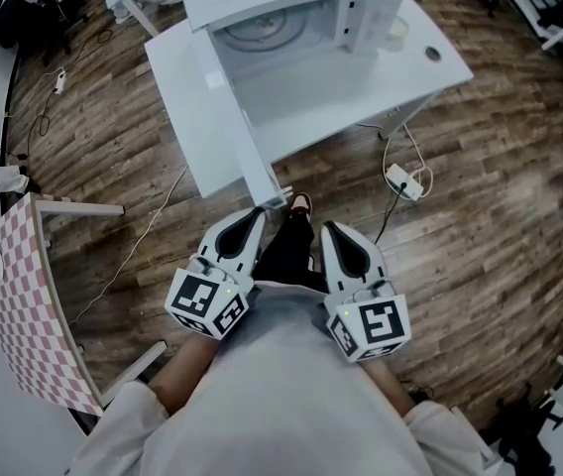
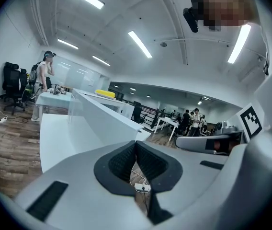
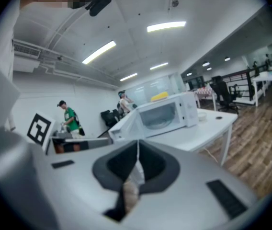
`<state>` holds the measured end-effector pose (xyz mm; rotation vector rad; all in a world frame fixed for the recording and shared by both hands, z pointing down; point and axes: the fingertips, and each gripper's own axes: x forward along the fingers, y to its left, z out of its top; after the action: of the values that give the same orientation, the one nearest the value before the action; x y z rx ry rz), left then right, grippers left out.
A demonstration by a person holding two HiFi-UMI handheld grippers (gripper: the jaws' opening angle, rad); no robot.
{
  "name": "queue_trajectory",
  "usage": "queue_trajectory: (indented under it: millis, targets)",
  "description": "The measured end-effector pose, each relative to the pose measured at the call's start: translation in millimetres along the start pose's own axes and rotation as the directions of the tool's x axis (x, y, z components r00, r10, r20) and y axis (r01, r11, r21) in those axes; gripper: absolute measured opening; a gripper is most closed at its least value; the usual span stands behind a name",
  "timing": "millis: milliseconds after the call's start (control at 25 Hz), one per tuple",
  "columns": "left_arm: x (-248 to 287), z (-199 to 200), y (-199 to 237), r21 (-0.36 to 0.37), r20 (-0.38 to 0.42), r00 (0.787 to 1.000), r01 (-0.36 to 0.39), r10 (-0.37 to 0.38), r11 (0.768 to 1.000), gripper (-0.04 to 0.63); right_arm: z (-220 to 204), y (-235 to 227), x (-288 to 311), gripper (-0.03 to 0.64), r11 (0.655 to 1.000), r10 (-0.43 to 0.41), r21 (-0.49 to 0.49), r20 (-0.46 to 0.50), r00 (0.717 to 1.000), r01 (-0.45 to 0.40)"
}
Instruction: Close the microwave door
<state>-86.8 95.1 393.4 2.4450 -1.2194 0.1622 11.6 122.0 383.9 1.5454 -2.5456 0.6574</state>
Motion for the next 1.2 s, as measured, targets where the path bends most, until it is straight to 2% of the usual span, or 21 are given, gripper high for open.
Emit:
queue_trajectory:
  millis: [280, 520, 1000, 1200]
  targets:
    - [9, 0, -6, -0.04, -0.008, 0.999, 0.034, -0.035, 0.999, 0.02, 1, -1, 9, 0.025, 1.0, 0.012, -0.002, -0.01, 1.0, -0.012]
    - [16, 0, -12, -0.04, -0.022, 0.998, 0.062, -0.063, 0.997, 0.02, 2, 3, 19, 0.025, 0.999, 0.044, -0.015, -0.018, 0.999, -0.044]
    - [33, 0, -19, -0.023, -0.057, 0.99, 0.125, -0.126, 0.992, 0.02, 14, 30, 47, 0.025, 0.977, 0.192, -0.09, -0.032, 0.981, -0.194]
    - [40, -1, -18, -0.024, -0.079, 0.986, 0.142, -0.144, 0.99, 0.018, 17, 32, 56, 0.025, 0.971, 0.221, -0.087, -0.034, 0.975, -0.223]
